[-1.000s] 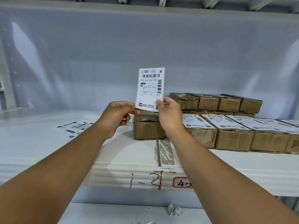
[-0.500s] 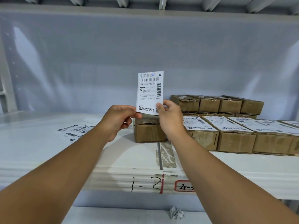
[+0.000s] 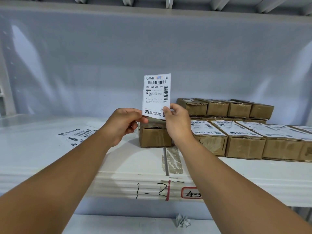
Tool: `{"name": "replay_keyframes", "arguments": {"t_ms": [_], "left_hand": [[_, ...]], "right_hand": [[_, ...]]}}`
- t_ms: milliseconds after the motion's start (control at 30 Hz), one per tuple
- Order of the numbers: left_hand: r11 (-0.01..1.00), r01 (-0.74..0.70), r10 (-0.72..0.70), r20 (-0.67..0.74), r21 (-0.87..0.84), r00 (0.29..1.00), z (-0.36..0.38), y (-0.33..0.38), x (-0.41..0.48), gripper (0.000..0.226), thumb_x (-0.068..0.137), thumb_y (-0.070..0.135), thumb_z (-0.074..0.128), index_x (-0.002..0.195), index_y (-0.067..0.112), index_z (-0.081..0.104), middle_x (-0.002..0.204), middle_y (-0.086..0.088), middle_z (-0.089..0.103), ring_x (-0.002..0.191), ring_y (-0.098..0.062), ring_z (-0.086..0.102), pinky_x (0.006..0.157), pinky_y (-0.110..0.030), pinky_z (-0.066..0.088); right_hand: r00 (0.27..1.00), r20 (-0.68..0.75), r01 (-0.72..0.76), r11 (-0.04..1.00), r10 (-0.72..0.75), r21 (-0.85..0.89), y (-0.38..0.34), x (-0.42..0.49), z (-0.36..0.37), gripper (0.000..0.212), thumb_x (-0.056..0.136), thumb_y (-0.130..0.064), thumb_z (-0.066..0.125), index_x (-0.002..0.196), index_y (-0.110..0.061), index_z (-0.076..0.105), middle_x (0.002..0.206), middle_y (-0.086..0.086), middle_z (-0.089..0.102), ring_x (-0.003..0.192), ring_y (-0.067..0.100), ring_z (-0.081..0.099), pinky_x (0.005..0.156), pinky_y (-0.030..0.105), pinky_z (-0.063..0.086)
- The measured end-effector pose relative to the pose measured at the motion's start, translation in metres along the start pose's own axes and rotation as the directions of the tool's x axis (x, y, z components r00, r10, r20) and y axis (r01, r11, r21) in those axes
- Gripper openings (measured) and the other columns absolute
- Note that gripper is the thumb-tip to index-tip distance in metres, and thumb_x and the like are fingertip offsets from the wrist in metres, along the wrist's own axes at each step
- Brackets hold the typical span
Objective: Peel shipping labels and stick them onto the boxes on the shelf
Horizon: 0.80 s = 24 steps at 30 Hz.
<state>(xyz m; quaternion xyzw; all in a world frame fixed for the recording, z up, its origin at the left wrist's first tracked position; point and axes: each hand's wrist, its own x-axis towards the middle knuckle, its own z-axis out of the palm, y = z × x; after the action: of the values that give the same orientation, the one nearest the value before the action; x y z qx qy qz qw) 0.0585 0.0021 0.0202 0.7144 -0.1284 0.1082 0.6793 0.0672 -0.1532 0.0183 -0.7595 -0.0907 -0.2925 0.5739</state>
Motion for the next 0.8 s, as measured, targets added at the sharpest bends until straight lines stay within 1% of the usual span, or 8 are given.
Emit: {"name": "replay_keyframes", "arguments": {"t_ms": [67,167,267,367,433,567,700,800], "left_hand": [[1.0,0.005,-0.005,0.005,-0.022,1.0,-0.0003,0.0,0.0005,0.015,0.093,0.01,0.05,0.092,0.008,0.064,0.069,0.0,0.071,0.047,-0.01,0.039,0.048,-0.019,0.035],[0.998,0.016,-0.016,0.002,-0.064,1.0,-0.0012,0.0007,-0.0001,0.013,0.093,0.012,0.051,0.09,0.007,0.063,0.069,-0.001,0.071,0.048,-0.011,0.04,0.05,-0.021,0.034],[0.999,0.006,-0.006,0.002,-0.038,1.0,-0.0009,0.0001,0.0,0.012,0.092,0.01,0.052,0.088,0.009,0.063,0.068,0.0,0.07,0.047,-0.01,0.041,0.052,-0.021,0.035],[1.0,0.005,-0.005,0.004,-0.003,1.0,-0.0009,-0.0002,0.0006,0.012,0.093,0.01,0.051,0.089,0.009,0.062,0.066,0.002,0.069,0.046,-0.008,0.041,0.053,-0.021,0.035],[1.0,0.008,-0.008,0.014,-0.011,1.0,-0.001,0.0001,0.0007,0.014,0.093,0.012,0.051,0.091,0.008,0.063,0.066,0.002,0.069,0.046,-0.008,0.041,0.053,-0.021,0.035],[1.0,0.0,0.0,0.018,0.002,1.0,-0.0004,0.0004,-0.0004,0.014,0.092,0.01,0.051,0.085,0.01,0.063,0.067,0.001,0.069,0.047,-0.009,0.041,0.052,-0.021,0.036],[1.0,-0.004,0.004,0.012,0.031,1.0,0.0008,0.0005,-0.001,0.016,0.091,0.006,0.051,0.079,0.013,0.061,0.062,0.002,0.067,0.047,-0.009,0.041,0.052,-0.02,0.037],[1.0,-0.011,0.011,0.024,0.019,1.0,0.0008,0.0005,-0.0003,0.018,0.09,0.005,0.051,0.077,0.013,0.059,0.062,0.002,0.066,0.046,-0.009,0.041,0.051,-0.02,0.036]], "right_hand": [[1.0,-0.005,0.005,1.0,-0.005,0.002,0.0004,0.0002,0.0,0.014,0.097,-0.021,0.049,0.094,-0.02,0.063,0.103,0.0,0.07,0.087,0.014,0.062,0.07,0.025,0.042],[1.0,-0.018,0.006,1.0,-0.006,0.0,0.0011,0.001,-0.0006,0.015,0.097,-0.021,0.049,0.097,-0.019,0.063,0.104,0.0,0.07,0.089,0.014,0.062,0.072,0.025,0.044],[1.0,-0.019,0.006,1.0,-0.006,-0.008,0.0016,0.0014,0.0,0.015,0.097,-0.02,0.049,0.098,-0.018,0.064,0.103,0.0,0.07,0.088,0.014,0.062,0.072,0.025,0.044],[1.0,-0.022,0.006,1.0,-0.006,0.002,0.001,0.0012,0.0003,0.016,0.097,-0.02,0.049,0.099,-0.017,0.065,0.102,0.001,0.07,0.089,0.015,0.063,0.076,0.028,0.048],[1.0,-0.021,0.005,1.0,-0.005,-0.002,0.001,0.0008,-0.0001,0.016,0.097,-0.02,0.049,0.098,-0.018,0.064,0.103,0.001,0.07,0.088,0.014,0.062,0.077,0.028,0.048],[1.0,-0.023,0.008,1.0,-0.008,0.006,0.0008,0.0002,-0.0006,0.018,0.097,-0.02,0.049,0.102,-0.015,0.065,0.105,0.001,0.07,0.089,0.013,0.062,0.075,0.026,0.046],[1.0,-0.008,0.008,1.0,-0.008,0.007,0.0003,-0.0005,-0.0007,0.018,0.098,-0.021,0.049,0.105,-0.017,0.064,0.107,-0.001,0.069,0.086,0.01,0.06,0.074,0.025,0.045],[1.0,0.001,0.005,1.0,-0.005,0.01,-0.0006,-0.001,-0.0014,0.017,0.097,-0.023,0.05,0.109,-0.019,0.061,0.102,-0.004,0.069,0.078,0.007,0.06,0.069,0.026,0.048]]}}
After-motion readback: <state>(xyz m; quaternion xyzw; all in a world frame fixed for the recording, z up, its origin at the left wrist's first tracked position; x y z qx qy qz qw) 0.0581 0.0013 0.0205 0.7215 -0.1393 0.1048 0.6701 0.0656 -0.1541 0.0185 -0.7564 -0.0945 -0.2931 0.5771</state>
